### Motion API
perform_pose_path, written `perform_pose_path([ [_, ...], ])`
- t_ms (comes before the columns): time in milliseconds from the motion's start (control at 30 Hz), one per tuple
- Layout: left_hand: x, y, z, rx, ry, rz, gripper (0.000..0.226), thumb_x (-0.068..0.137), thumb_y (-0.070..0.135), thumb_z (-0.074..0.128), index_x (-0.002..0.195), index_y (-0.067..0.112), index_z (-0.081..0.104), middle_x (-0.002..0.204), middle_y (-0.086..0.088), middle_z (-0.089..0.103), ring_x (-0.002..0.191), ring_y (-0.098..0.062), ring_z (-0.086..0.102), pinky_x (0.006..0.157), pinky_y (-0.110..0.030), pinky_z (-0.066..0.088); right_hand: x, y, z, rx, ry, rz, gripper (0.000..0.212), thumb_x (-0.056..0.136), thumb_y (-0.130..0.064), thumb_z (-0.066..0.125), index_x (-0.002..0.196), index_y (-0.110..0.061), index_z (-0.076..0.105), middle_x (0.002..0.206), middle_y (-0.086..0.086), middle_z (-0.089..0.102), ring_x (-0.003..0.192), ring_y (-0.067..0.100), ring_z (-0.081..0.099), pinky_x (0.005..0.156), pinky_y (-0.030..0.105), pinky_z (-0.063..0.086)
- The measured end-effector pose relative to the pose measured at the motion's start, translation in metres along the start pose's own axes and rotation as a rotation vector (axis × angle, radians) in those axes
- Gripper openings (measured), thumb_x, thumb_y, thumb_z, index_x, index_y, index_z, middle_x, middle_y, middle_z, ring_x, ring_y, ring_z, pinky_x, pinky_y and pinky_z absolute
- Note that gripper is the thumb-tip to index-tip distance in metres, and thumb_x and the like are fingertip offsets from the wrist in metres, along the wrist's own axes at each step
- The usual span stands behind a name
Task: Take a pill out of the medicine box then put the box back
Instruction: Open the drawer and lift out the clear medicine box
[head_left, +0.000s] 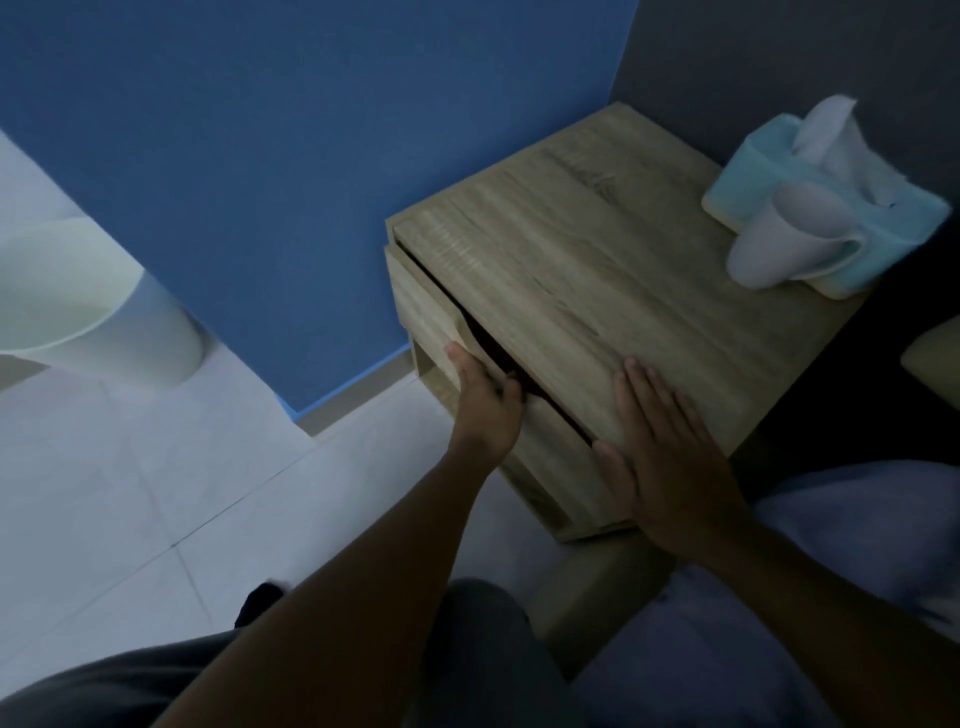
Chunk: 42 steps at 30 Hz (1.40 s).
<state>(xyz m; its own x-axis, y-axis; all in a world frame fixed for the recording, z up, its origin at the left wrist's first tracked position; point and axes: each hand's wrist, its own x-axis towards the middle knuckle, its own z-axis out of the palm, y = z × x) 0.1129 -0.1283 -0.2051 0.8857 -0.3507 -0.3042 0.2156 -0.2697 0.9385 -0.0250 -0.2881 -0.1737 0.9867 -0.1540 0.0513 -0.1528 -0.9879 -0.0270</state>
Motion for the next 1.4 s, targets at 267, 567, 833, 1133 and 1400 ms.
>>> perform_pose_path([
  [267,-0.03,-0.022,-0.052,-0.033,-0.048,-0.104,0.09,0.095,0.023,0.053,0.151,0.032,-0.017,0.159,-0.006,0.025,0.134,-0.019,0.039,0.095,-0.027,0.041,0.002,0.003,0.0,-0.009,-0.053,0.005,0.072,0.099,-0.051,0.026,0.157,-0.007,0.021,0.165,0.013,0.021,0.153,0.027,0.021,0.122,0.046,0.021],
  [567,-0.071,-0.051,-0.106,0.031,0.001,-0.116,0.084,0.097,0.023,0.05,0.151,0.032,-0.014,0.158,0.0,0.025,0.122,-0.006,0.033,0.077,-0.006,0.041,0.002,-0.003,-0.008,0.036,-0.124,0.005,0.074,0.098,-0.051,0.023,0.158,-0.009,0.014,0.167,0.013,0.013,0.154,0.028,0.013,0.124,0.045,0.011],
  [833,-0.094,-0.058,-0.136,0.152,0.049,-0.252,0.084,0.096,0.03,0.052,0.153,0.028,-0.008,0.157,-0.005,0.033,0.126,-0.022,0.048,0.066,-0.009,0.045,0.008,-0.014,-0.014,0.057,-0.293,0.111,0.072,0.103,-0.045,0.024,0.159,-0.012,-0.007,0.168,0.008,-0.009,0.155,0.023,-0.007,0.125,0.046,0.0],
  [1133,-0.103,-0.006,-0.164,0.388,0.268,0.045,0.114,0.076,0.02,0.079,0.155,0.024,-0.003,0.165,-0.004,0.001,0.151,-0.028,0.009,0.117,-0.05,0.028,0.001,-0.126,-0.038,0.43,0.062,0.137,0.055,0.088,-0.03,0.054,0.141,-0.02,0.046,0.14,0.008,0.049,0.129,0.026,0.045,0.101,0.036,0.033],
  [1400,-0.038,0.029,-0.158,0.521,-0.006,0.084,0.067,0.092,0.02,0.059,0.15,0.022,0.025,0.153,-0.01,0.036,0.136,-0.032,0.042,0.101,-0.046,0.049,0.03,-0.167,-0.004,0.622,-0.193,0.657,0.08,0.093,-0.044,0.058,0.157,-0.022,0.015,0.157,0.011,0.026,0.14,0.029,0.035,0.104,0.045,0.045],
])
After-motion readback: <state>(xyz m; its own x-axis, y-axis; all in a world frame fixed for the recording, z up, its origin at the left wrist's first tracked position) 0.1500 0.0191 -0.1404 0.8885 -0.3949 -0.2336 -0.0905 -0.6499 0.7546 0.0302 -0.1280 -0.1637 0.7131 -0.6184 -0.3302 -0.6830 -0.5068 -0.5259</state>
